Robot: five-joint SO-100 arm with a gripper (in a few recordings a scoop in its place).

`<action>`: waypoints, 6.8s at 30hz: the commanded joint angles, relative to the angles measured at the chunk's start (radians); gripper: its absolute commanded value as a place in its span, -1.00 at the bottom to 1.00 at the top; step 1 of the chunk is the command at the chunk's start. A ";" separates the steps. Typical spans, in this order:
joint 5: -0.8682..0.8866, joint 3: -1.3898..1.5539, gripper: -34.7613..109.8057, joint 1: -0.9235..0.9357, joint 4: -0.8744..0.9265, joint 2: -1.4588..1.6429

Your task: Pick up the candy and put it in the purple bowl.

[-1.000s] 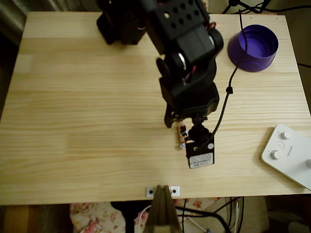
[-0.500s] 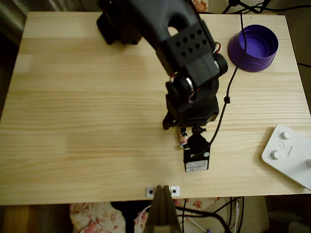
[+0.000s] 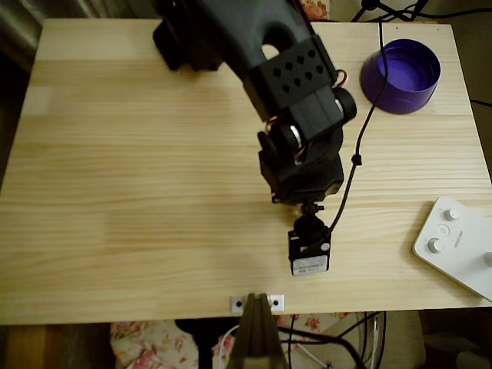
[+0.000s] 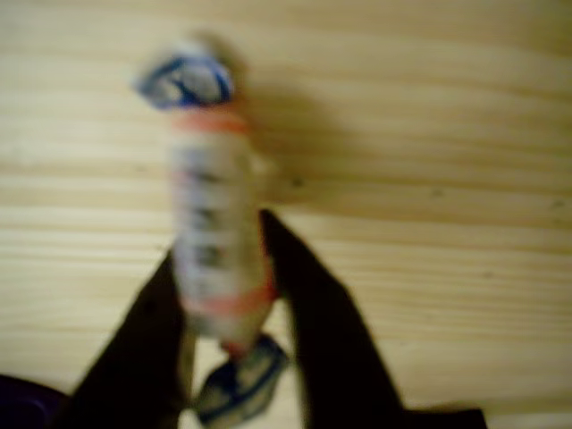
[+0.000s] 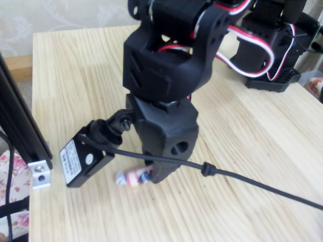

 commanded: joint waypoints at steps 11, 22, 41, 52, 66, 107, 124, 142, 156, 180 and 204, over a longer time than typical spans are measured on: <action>0.067 0.140 -0.53 0.035 -0.041 0.276; -0.080 0.123 -0.43 0.043 0.086 0.411; -0.356 -0.413 -0.08 0.041 0.184 -0.051; -0.391 -0.626 -0.07 -0.028 0.282 -0.213; -0.380 -0.667 -0.11 -0.018 0.278 -0.342; -0.146 -0.344 -0.52 -0.074 0.494 0.161; 0.011 0.242 -0.53 -0.360 0.456 0.848; -0.308 -0.006 -0.53 -0.683 0.224 0.729; -0.236 -0.225 -0.53 -0.861 0.074 0.370; -0.181 -0.038 -0.33 -0.862 0.035 0.397; -0.301 0.746 -0.53 -0.304 -0.267 0.954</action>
